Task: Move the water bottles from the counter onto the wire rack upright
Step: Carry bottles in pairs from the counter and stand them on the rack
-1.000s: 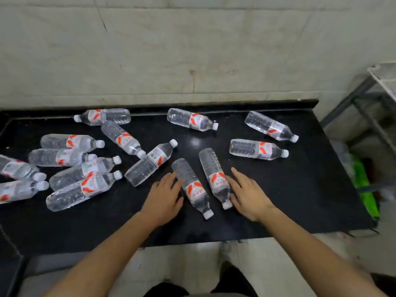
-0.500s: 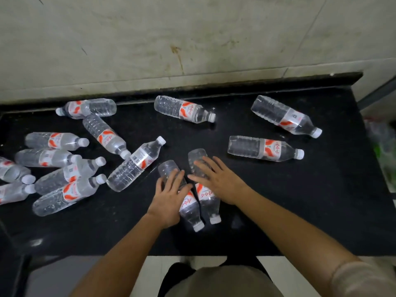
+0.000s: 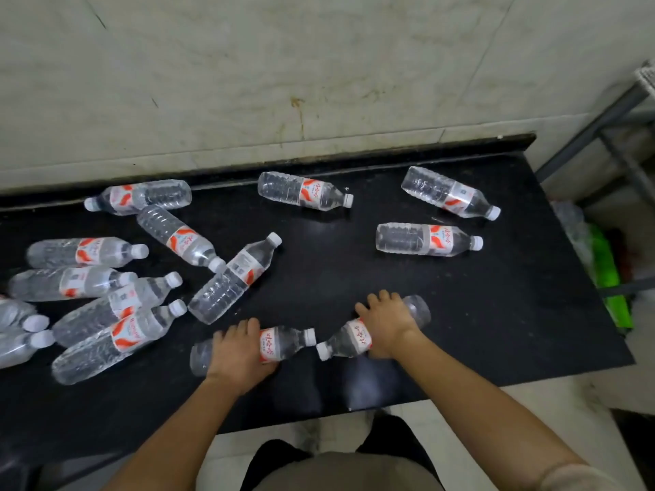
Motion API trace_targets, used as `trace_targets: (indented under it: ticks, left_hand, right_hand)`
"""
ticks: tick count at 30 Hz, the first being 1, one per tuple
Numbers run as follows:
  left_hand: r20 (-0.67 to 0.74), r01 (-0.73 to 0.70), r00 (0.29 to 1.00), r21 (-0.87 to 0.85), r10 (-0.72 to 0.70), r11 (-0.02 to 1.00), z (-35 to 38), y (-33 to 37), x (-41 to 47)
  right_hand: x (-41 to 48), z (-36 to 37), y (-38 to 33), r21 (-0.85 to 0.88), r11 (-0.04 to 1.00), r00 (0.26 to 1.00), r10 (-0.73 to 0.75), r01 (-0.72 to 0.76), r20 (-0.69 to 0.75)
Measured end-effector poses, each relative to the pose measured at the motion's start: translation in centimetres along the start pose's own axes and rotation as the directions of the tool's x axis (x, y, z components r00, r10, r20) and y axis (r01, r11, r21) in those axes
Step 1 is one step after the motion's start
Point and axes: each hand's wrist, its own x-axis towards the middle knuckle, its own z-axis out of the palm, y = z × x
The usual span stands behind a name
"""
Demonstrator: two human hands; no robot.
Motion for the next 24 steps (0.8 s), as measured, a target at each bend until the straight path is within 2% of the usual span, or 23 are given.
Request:
trace_targets:
  ticks: [3, 7, 10, 12, 14, 16, 19, 21, 24]
  left_hand:
    - [0.054, 0.05, 0.997, 0.006, -0.05, 0.999, 0.1, -0.4, -0.4]
    - [0.103, 0.046, 0.994, -0.083, -0.038, 0.995, -0.6, -0.5, -0.2]
    - [0.053, 0.086, 0.996, -0.285, -0.074, 0.955, -1.9, -0.2, -0.4]
    - [-0.047, 0.056, 0.995, -0.465, -0.087, 0.884, -3.5, 0.6, -0.7]
    - [-0.148, -0.006, 0.983, -0.632, -0.113, 0.775, -5.8, 2.5, -0.8]
    - [-0.224, -0.081, 0.966, -0.736, -0.129, 0.672, -8.3, 5.0, -0.7]
    - [-0.257, -0.152, 0.959, -0.818, -0.116, 0.555, -12.0, 9.4, -0.2]
    - [-0.292, -0.224, 0.954, -0.836, -0.061, 0.502, -14.4, 12.5, -0.1]
    - [-0.39, -0.37, 0.92, -0.844, 0.031, 0.388, -17.8, 17.3, -0.7]
  right_hand:
    - [-1.3, 2.1, -0.2, 0.219, 0.976, 0.998, 0.028, -0.015, -0.061]
    - [-3.1, 2.3, -0.8, 0.285, 0.956, 0.994, 0.085, -0.063, -0.066]
    - [-4.6, 1.2, -0.6, 0.39, 0.906, 0.978, 0.202, -0.164, -0.058]
    - [-5.9, 0.3, 0.2, 0.463, 0.856, 0.942, 0.315, -0.23, -0.114]
    - [-7.6, -0.8, 1.3, 0.597, 0.751, 0.879, 0.451, -0.281, -0.153]
    - [-9.6, -1.9, 2.1, 0.768, 0.578, 0.79, 0.592, -0.277, -0.161]
    - [-13.2, -3.2, 3.1, 0.926, 0.339, 0.62, 0.766, -0.165, -0.17]
    - [-15.9, -3.9, 3.9, 0.964, 0.249, 0.527, 0.833, -0.089, -0.167]
    - [-20.5, -4.6, 6.0, 0.981, 0.196, 0.405, 0.896, 0.015, -0.185]
